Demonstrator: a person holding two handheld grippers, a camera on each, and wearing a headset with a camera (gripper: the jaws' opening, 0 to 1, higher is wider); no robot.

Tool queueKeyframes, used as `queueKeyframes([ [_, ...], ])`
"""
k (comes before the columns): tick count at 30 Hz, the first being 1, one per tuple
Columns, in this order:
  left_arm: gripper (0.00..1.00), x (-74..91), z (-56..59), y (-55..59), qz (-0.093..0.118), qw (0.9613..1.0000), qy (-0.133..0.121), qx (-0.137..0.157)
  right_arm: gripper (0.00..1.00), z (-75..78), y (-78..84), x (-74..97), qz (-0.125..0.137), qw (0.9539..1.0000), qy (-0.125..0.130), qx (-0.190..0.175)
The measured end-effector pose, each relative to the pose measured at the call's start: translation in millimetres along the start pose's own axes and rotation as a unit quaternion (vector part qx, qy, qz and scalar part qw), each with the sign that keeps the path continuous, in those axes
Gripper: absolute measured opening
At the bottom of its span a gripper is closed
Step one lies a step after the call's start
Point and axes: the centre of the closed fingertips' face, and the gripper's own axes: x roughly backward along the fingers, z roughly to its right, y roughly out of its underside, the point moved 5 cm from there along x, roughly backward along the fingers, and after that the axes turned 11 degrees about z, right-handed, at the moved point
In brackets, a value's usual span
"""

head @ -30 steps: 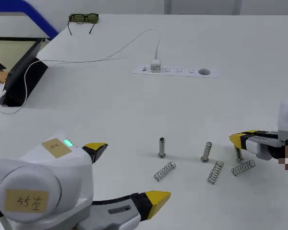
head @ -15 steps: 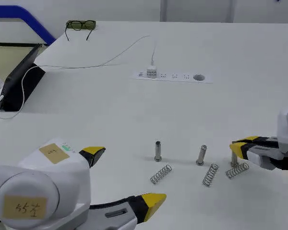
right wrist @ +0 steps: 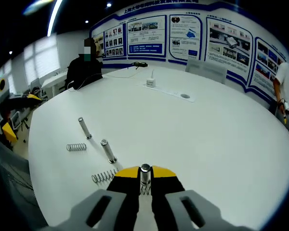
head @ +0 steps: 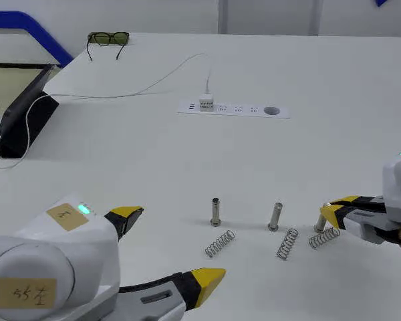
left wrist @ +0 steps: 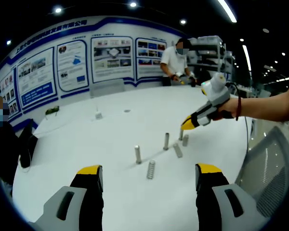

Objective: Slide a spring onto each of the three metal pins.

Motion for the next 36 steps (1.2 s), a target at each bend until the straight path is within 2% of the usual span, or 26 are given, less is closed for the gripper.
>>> queueKeyframes([
  [9,0.80,0.7,-0.1,-0.5,-0.003,1.0000,0.000,-0.004,0.09,1.4,0.6,1.1,0.002,0.9998,0.001,-0.017],
  [11,0.80,0.9,-0.1,-0.1,-0.004,1.0000,0.000,-0.006,0.09,0.8,-1.8,2.3,0.007,0.9999,-0.001,-0.009],
  [15,0.79,0.3,-0.3,2.1,-0.008,0.9999,0.001,-0.007,0.19,0.6,-4.4,5.2,0.016,0.9999,0.002,-0.003],
  [17,0.78,-1.5,-0.5,4.3,-0.011,0.9999,0.005,-0.009,0.20,0.1,-5.8,8.0,0.022,0.9997,0.001,-0.005],
  [19,0.76,-3.8,-1.1,5.8,-0.014,0.9998,0.008,-0.014,0.24,-3.7,-11.1,10.4,0.044,0.9990,-0.009,-0.009],
  [22,0.74,-8.5,-2.5,9.1,-0.018,0.9997,0.011,-0.015,0.27,-8.3,-16.2,14.9,0.059,0.9981,-0.019,-0.007],
  [25,0.72,-13.5,-2.9,12.5,-0.022,0.9995,0.017,-0.015,0.33,-12.9,-20.2,18.4,0.069,0.9972,-0.028,0.007],
  [27,0.69,-17.2,-2.7,16.3,-0.033,0.9991,0.024,-0.014,0.35,-16.3,-22.9,20.8,0.078,0.9963,-0.036,0.010],
  [31,0.65,-24.7,-4.3,22.8,-0.041,0.9984,0.034,-0.018,0.42,-23.2,-27.6,25.1,0.097,0.9940,-0.050,-0.001],
  [36,0.63,-33.5,-6.6,30.6,-0.056,0.9973,0.040,-0.025,0.50,-28.3,-30.0,29.2,0.108,0.9926,-0.055,-0.004],
])
